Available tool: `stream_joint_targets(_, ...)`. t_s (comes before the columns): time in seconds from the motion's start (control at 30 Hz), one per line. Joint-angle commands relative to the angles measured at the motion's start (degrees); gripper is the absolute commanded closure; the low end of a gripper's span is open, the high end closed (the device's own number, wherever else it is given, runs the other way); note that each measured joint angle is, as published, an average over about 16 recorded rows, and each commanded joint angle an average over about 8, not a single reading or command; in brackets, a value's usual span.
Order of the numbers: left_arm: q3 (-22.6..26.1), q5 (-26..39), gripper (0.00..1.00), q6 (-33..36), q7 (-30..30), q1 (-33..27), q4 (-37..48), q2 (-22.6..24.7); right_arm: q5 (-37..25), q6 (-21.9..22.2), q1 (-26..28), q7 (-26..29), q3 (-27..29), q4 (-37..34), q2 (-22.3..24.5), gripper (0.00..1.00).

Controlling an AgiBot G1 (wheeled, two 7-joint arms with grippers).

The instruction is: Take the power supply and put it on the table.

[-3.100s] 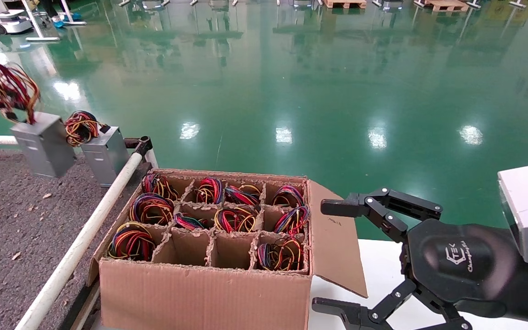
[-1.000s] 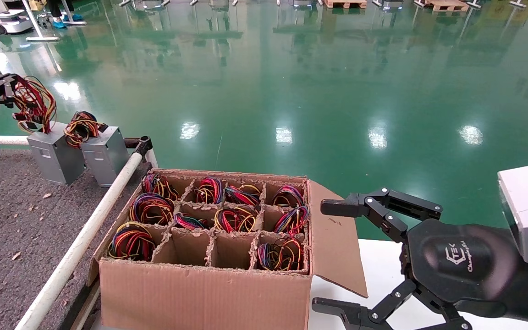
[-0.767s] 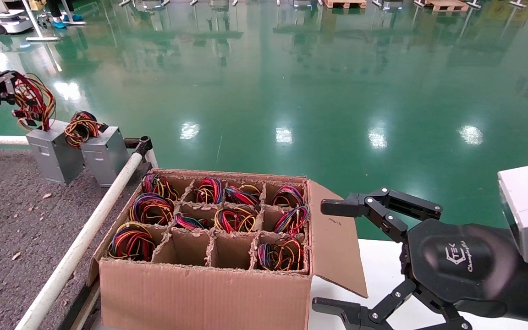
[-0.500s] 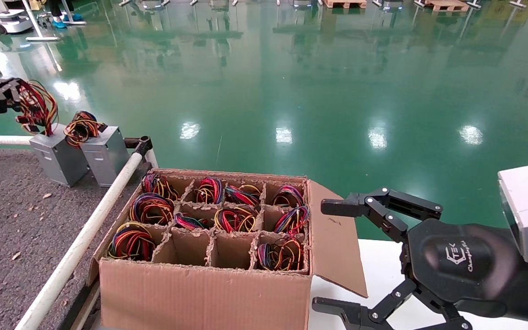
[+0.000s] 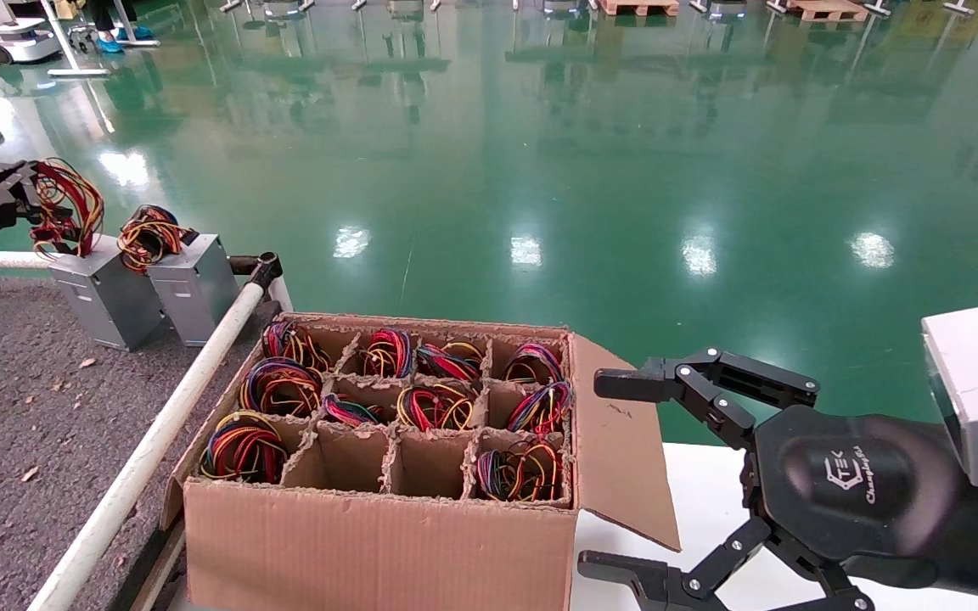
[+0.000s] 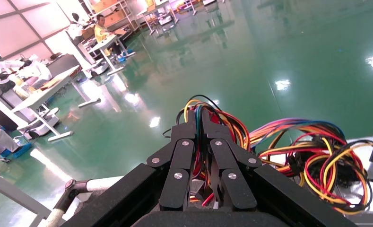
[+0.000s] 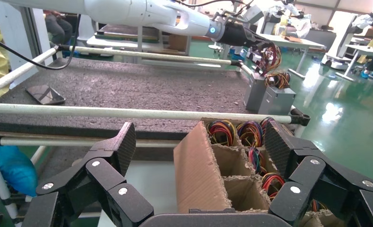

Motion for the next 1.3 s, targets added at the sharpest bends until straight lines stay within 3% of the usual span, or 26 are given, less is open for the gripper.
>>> stream_joint_targets(0.03,0.0,0.0,0.94,-0.1,0.2,0.2,0.0,0.1,0.0,0.0,0.0,0.0,0.0,0.0,0.0,0.0)
stream_joint_targets(0.27,0.0,0.0,0.07,0.0,0.4,0.5,0.1,0.0,0.0,0.0,0.0,0.0,0.0,0.0,0.0,0.0)
stream_joint_targets(0.3,0.0,0.0,0.0,0.0,0.4,0.5,0.1,0.0,0.0,0.0,0.0,0.0,0.0,0.0,0.0,0.0)
stream_joint_targets(1.3,0.0,0.0,0.0,0.5,-0.4,-0.3,0.4,0.2,0.0,0.0,0.0,0.0,0.0,0.0,0.0,0.0)
